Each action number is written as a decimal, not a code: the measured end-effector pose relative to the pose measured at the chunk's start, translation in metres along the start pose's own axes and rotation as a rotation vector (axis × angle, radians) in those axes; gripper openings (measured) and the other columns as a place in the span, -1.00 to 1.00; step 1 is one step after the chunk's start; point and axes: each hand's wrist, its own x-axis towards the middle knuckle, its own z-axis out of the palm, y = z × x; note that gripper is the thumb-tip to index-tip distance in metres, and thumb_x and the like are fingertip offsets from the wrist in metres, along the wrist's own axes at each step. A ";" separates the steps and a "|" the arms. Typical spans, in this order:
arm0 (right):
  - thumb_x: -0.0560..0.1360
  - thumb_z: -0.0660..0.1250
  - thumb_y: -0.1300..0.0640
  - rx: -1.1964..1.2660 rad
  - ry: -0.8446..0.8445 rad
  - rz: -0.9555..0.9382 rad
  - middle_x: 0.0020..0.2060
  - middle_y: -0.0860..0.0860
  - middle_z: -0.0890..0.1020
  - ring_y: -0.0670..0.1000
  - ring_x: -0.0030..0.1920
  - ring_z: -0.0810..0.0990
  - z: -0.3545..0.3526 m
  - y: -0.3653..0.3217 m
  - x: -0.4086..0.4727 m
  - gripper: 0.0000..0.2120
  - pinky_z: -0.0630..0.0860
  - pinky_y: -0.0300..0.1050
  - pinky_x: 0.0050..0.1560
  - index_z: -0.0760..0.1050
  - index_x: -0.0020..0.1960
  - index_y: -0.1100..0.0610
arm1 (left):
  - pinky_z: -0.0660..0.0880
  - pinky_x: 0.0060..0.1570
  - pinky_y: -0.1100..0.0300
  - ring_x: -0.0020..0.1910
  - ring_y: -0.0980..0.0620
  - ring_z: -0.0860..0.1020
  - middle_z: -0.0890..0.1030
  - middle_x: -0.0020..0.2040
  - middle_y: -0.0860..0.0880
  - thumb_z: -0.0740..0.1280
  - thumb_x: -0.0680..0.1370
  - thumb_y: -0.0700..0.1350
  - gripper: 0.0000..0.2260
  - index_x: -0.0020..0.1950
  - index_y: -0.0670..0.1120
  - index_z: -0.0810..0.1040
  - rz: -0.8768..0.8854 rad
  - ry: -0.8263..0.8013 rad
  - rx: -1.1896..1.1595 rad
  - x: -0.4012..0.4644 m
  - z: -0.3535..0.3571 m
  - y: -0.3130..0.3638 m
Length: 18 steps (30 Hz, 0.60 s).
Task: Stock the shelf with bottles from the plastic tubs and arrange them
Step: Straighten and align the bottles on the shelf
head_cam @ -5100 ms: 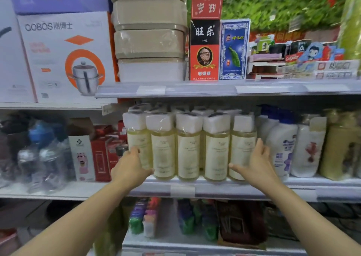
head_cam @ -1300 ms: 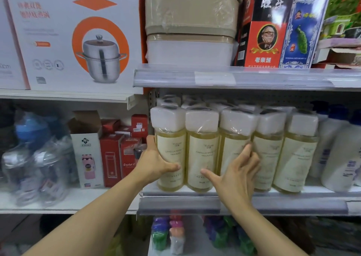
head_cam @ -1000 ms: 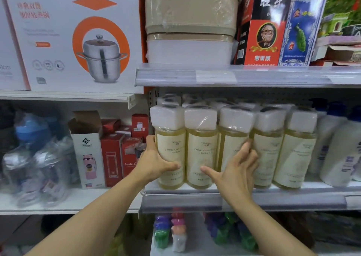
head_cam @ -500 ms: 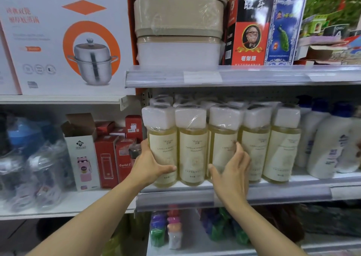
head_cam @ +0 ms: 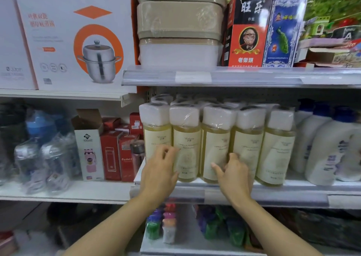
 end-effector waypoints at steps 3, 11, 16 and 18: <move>0.41 0.42 -0.13 0.044 -0.028 0.049 -0.04 0.05 0.61 0.10 0.02 0.58 -0.002 -0.003 0.003 -0.63 0.53 0.01 0.00 0.32 -0.02 0.05 | 0.34 -0.26 0.37 -0.10 0.14 0.42 0.45 0.13 -0.03 0.58 0.29 -0.10 -0.15 0.46 0.14 0.20 0.037 -0.082 0.071 0.001 0.009 0.005; 0.37 0.44 -0.18 0.047 0.044 0.119 0.03 0.08 0.60 0.15 0.08 0.57 0.003 -0.009 0.004 -0.51 0.46 0.02 0.02 0.37 0.08 0.12 | 0.04 -0.51 0.50 -0.16 0.13 0.52 0.46 0.07 -0.01 0.66 0.11 -0.13 0.03 0.49 0.08 0.23 0.097 -0.094 0.140 0.006 0.008 0.001; 0.36 0.44 -0.15 0.090 0.121 0.134 -0.04 0.10 0.59 0.18 0.01 0.59 0.013 -0.018 -0.002 -0.49 0.54 0.09 0.00 0.30 0.07 0.14 | 0.24 -0.43 0.41 0.00 0.08 0.49 0.40 0.19 -0.02 0.55 0.32 -0.14 -0.05 0.53 0.18 0.05 0.069 -0.171 0.143 0.007 0.004 0.001; 0.39 0.41 -0.17 0.060 0.116 0.137 -0.02 0.09 0.59 0.17 0.03 0.59 0.013 -0.015 -0.003 -0.49 0.51 0.06 0.01 0.29 0.10 0.13 | 0.28 -0.33 0.39 0.12 0.10 0.42 0.31 0.28 0.00 0.45 0.46 -0.10 -0.16 0.55 0.21 -0.01 0.090 -0.176 0.143 0.008 0.003 0.001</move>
